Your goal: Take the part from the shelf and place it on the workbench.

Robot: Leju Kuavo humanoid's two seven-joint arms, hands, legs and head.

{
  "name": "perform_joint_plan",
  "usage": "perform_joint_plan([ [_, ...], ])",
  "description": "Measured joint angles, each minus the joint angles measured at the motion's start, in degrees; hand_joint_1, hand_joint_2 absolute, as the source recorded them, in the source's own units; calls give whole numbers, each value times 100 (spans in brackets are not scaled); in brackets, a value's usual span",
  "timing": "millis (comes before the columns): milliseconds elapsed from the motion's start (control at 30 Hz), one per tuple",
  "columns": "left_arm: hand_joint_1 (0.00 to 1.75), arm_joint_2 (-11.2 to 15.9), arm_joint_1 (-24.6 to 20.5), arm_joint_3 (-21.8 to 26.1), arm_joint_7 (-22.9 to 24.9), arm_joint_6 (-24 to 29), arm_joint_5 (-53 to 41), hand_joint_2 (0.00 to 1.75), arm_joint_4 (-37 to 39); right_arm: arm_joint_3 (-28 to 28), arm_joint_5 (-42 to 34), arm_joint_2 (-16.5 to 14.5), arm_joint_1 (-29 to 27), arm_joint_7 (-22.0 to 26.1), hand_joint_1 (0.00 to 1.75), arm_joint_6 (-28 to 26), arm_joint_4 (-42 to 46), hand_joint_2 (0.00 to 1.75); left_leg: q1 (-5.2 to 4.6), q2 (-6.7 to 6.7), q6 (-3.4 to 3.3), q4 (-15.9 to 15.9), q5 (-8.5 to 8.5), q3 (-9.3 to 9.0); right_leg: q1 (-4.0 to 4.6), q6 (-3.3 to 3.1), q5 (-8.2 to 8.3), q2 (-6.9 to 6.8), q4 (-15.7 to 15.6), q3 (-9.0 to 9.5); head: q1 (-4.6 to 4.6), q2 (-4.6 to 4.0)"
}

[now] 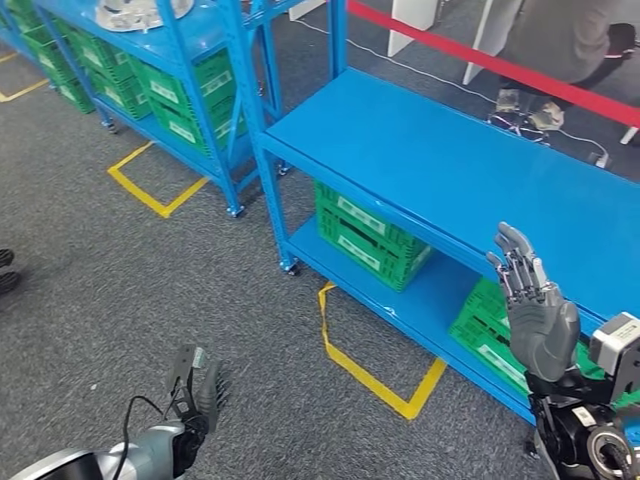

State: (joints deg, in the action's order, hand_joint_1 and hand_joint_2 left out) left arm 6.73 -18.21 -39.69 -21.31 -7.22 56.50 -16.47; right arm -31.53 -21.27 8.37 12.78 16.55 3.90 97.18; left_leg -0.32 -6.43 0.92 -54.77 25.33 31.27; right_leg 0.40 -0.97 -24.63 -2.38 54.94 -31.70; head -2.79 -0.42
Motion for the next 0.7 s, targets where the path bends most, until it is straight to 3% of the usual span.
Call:
perform_joint_plan([
  [33,0,-1,-3,0,-1,-3,-2,0,-1,-1,1,-1,4,4,0,-4,-12,0,17,143,30,-196,136,80,-16,-32,22,68,-17,0,-7,0],
  [100,0,3,7,0,-2,-7,-4,0,-1,-8,2,-2,3,10,0,-10,-43,0,47,491,74,-939,534,413,-31,-75,50,219,-30,-15,-41,0],
  [167,0,9,34,0,-3,-6,-5,0,-1,-14,2,-2,-11,9,0,-10,-82,0,50,596,83,-1608,749,755,-27,-89,67,384,-28,-33,-70,0],
  [200,0,9,43,0,-3,-5,-7,0,-1,-14,2,-2,-16,9,0,-11,-102,0,49,609,74,-1663,696,801,-24,-88,75,470,-27,-37,-74,0],
  [233,0,9,45,0,-3,-5,-8,0,-1,-14,2,-2,-18,9,0,-12,-116,0,48,623,58,-1497,546,739,-23,-85,82,551,-25,-38,-75,0],
  [267,0,9,38,0,-3,-5,-9,0,-1,-14,2,-2,-18,10,0,-13,-126,0,48,674,30,-1115,319,565,-23,-78,87,631,-22,-36,-78,0],
  [333,0,13,7,0,1,-1,-15,0,-1,-10,2,-2,-15,9,0,-14,-134,0,53,912,-30,-291,-21,189,-32,-50,101,774,-16,-49,-73,0],
  [400,0,16,-21,0,14,9,-26,0,-1,-1,2,-2,-25,6,0,-26,-139,0,42,1041,-62,80,-105,22,-56,10,125,899,-15,-88,-81,0],
  [467,0,1,-35,0,26,24,-37,0,-2,20,5,-1,-62,1,0,-47,-142,0,41,927,-91,135,-124,-5,-69,86,143,1004,-28,-122,-99,0],
  [533,0,-23,-56,0,30,35,-45,0,-4,52,24,1,-100,-7,0,-65,-141,0,65,792,-142,217,-158,-46,-46,144,12,824,149,-227,-72,0],
  [600,0,-34,-73,0,36,36,-52,0,-5,68,45,1,-115,-16,0,-72,-141,0,65,649,-176,258,-168,-69,-38,188,-359,470,817,-533,-22,0],
  [667,0,-37,-69,0,45,37,-55,0,-4,68,64,0,-128,-28,0,-71,-144,0,56,503,-186,255,-159,-67,-73,234,-676,315,1596,-876,8,0],
  [700,0,-39,-65,0,50,38,-55,0,-4,69,76,0,-139,-38,0,-71,-148,0,57,431,-183,252,-153,-68,-96,257,-690,286,1741,-934,13,0],
])
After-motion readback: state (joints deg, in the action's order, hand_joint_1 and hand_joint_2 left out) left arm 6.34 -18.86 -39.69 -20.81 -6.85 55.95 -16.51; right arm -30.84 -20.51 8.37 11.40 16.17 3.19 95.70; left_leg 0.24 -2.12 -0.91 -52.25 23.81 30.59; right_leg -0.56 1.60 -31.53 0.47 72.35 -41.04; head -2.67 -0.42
